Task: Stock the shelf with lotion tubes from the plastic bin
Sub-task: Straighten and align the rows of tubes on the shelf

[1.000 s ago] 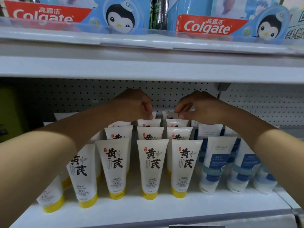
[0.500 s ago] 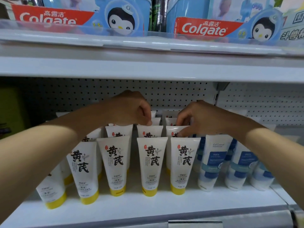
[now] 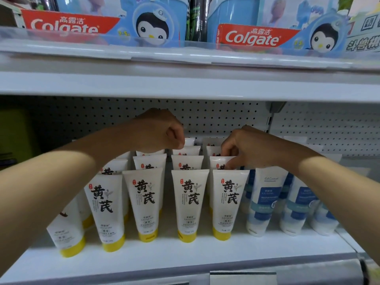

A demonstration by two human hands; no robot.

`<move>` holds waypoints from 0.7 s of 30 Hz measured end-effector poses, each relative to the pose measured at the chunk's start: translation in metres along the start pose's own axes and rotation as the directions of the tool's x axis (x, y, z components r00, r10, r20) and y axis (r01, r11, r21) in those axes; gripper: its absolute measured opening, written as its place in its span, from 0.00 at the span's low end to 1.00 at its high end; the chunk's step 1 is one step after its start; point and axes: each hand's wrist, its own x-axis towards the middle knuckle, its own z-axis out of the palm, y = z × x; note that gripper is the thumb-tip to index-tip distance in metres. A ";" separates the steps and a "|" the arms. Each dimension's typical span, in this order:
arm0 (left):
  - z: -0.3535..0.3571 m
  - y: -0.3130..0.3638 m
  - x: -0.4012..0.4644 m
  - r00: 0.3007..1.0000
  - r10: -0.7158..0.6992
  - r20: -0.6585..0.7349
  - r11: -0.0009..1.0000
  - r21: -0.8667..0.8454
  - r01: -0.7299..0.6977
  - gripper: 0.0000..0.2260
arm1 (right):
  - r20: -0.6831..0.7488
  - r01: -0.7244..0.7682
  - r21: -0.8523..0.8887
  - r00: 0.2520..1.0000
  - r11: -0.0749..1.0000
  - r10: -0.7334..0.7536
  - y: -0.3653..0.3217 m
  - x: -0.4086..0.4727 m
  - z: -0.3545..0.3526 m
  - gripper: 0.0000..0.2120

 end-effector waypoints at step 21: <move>0.024 -0.025 0.077 0.983 -0.013 0.182 0.967 0.254 -0.035 0.11 | -0.367 -0.036 0.137 0.927 0.990 0.084 0.027 0.002 0.003 0.11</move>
